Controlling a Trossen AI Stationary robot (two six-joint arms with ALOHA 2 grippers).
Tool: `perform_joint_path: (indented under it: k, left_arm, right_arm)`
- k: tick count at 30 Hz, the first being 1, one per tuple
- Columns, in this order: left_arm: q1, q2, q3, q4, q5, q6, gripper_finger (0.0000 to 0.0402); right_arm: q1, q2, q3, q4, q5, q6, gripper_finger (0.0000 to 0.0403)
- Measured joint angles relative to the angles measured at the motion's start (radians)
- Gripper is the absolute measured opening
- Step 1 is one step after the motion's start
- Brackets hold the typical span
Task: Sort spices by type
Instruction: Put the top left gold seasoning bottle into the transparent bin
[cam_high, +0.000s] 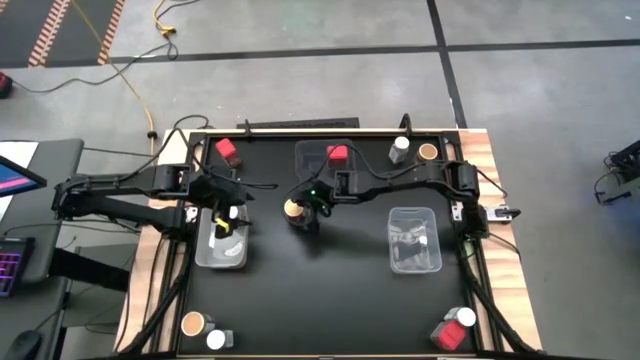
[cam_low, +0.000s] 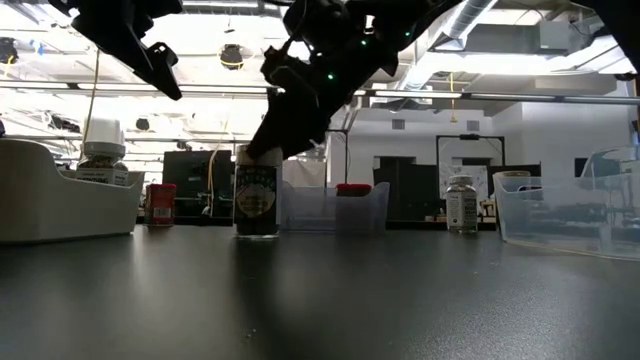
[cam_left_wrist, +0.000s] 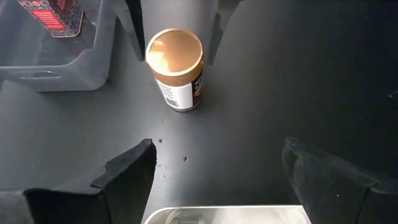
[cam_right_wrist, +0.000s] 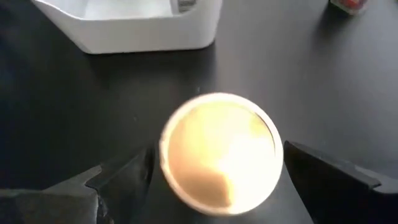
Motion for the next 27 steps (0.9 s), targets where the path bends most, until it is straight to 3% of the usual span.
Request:
perform_joint_path:
  k: [20,27]
  left_arm:
    - [0.000,0.000,0.000,0.000,-0.001,-0.023,0.0333]
    - [0.000,0.000,0.000,-0.003,-0.001,-0.023,0.0333]
  right_arm:
    - [-0.015,0.000,0.001,-0.023,-0.060,0.005,0.0382]
    - [-0.009,0.062,0.006,0.006,-0.082,0.018,0.0370]
